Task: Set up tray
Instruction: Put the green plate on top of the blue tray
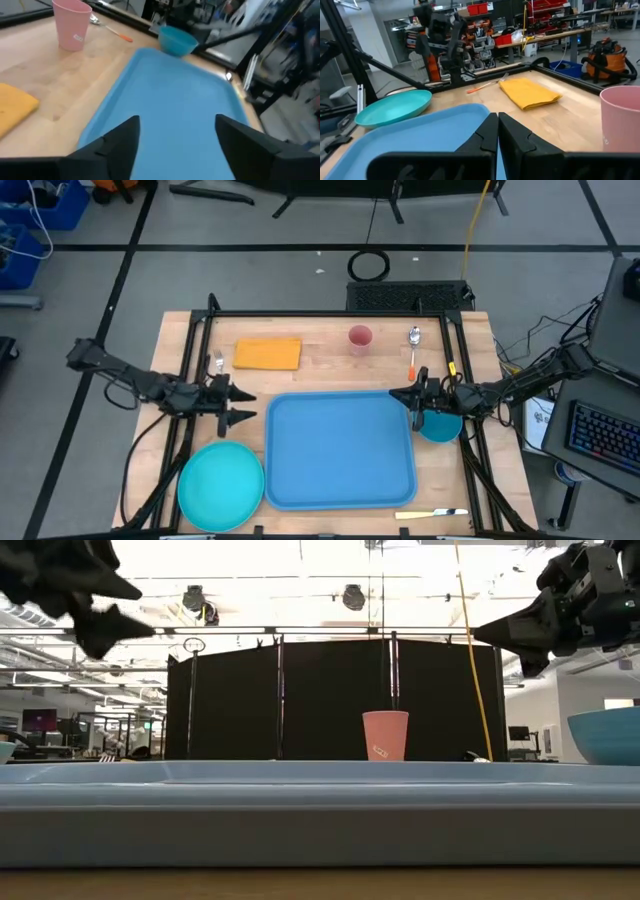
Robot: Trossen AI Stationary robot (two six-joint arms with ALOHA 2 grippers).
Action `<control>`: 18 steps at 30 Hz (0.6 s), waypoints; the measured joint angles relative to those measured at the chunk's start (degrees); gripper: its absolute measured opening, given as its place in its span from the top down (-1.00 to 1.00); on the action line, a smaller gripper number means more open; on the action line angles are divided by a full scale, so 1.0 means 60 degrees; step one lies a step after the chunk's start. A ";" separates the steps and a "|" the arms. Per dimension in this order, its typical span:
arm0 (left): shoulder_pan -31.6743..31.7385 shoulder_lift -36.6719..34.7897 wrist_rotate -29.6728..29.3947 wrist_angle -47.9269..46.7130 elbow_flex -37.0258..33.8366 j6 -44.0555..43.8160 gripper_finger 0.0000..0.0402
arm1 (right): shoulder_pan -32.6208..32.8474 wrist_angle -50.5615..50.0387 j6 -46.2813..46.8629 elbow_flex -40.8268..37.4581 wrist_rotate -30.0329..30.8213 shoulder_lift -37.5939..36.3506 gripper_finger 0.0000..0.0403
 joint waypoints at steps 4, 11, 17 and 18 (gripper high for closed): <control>-0.0311 0.1052 -0.0011 -0.1591 0.1155 -0.0334 0.00 | 0.0000 -0.0119 0.0403 0.0000 -0.0025 0.0031 0.98; -0.0369 0.2894 0.1956 -0.3080 0.1852 -0.1550 0.19 | 0.0000 -0.0333 0.0999 0.0000 -0.0021 0.0378 0.98; -0.0634 0.4372 0.2572 -0.4402 0.2363 -0.2251 0.20 | 0.0000 -0.0250 0.1246 0.0000 -0.0004 0.0642 0.98; -0.0674 0.4549 0.2592 -0.4610 0.2478 -0.2403 0.20 | 0.0000 -0.0194 0.1240 0.0000 0.0005 0.0678 0.98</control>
